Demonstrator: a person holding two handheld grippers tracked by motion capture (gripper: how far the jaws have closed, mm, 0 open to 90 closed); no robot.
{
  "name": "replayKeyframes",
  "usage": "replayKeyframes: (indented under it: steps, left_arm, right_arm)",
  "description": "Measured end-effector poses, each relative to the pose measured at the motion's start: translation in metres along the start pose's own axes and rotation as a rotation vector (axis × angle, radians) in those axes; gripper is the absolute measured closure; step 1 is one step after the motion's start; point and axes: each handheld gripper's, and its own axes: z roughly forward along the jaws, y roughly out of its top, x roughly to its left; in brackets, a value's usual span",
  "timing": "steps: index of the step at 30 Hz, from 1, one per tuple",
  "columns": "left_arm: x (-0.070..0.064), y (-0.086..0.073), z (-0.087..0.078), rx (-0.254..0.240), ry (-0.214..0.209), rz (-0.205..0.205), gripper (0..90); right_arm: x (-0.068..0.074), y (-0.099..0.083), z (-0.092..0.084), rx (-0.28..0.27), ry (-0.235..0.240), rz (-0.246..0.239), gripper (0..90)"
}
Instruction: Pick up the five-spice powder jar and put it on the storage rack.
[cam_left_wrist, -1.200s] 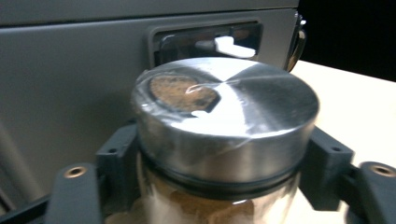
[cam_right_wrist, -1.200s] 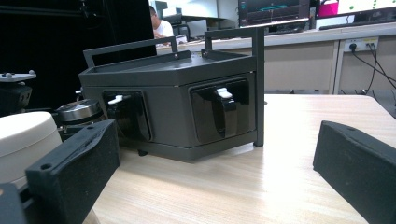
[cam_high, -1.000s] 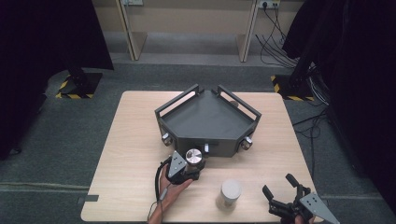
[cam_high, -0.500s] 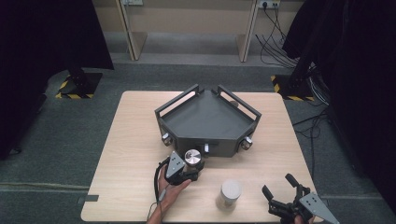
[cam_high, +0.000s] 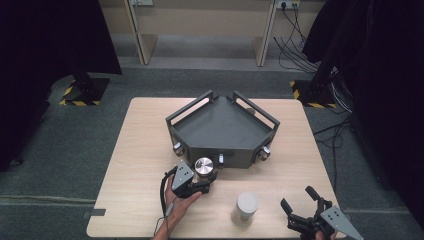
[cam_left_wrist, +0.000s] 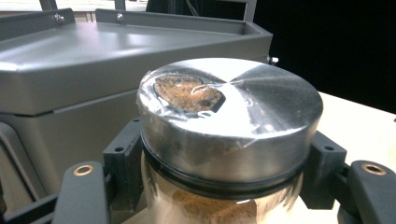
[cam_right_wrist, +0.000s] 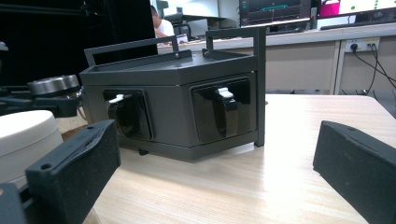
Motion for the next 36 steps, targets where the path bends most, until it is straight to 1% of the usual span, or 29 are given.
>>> replayKeyframes:
  steps: [3,8,11,15,21,23,24,27,29,30,31,35,36]
  left_arm:
    - [-0.001,0.006,-0.002,0.01,0.003,0.007,30.6]
    - [0.0,0.011,-0.003,0.013,-0.006,0.001,30.6]
    - [0.002,0.015,-0.004,0.02,-0.014,-0.012,30.6]
    - [0.004,0.021,-0.005,0.028,-0.025,-0.009,30.6]
    - [0.006,0.039,-0.009,0.035,-0.046,0.002,30.6]
    - [0.007,0.042,-0.01,0.031,-0.053,-0.001,30.6]
    - [0.009,0.049,-0.011,0.033,-0.06,0.001,30.6]
    - [0.01,0.061,-0.011,0.032,-0.06,0.012,30.6]
    - [0.012,0.07,-0.011,0.03,-0.064,0.007,30.6]
    - [0.012,0.07,-0.011,0.03,-0.064,0.007,30.6]
    - [0.014,0.078,-0.011,0.032,-0.062,0.012,30.6]
    - [0.014,0.098,-0.01,0.04,-0.046,0.027,30.6]
    - [0.015,0.103,-0.01,0.037,-0.045,0.019,30.5]
  right_arm:
    - [0.0,0.0,0.0,0.001,0.0,-0.001,0.9]
    - [0.0,0.0,0.0,0.0,0.0,0.0,0.8]
    - [0.0,0.0,0.0,0.0,0.0,0.0,0.8]
    - [0.0,0.0,0.0,0.0,0.0,0.0,0.8]
    - [0.0,0.0,0.0,0.0,0.0,-0.001,0.8]
    - [0.0,0.0,0.0,0.0,0.0,-0.001,0.8]
    - [0.0,0.0,0.0,0.0,-0.001,-0.001,0.9]
    - [0.0,0.0,0.0,0.0,0.0,-0.001,0.8]
    - [0.0,0.0,0.0,0.0,0.001,-0.001,0.8]
    - [0.0,0.0,0.0,0.0,0.0,0.0,0.8]
    - [0.0,0.0,0.0,0.001,0.001,0.0,0.8]
    - [0.0,0.0,0.0,0.0,-0.001,0.0,0.8]
    - [-0.001,0.0,0.0,-0.001,-0.001,0.001,0.8]
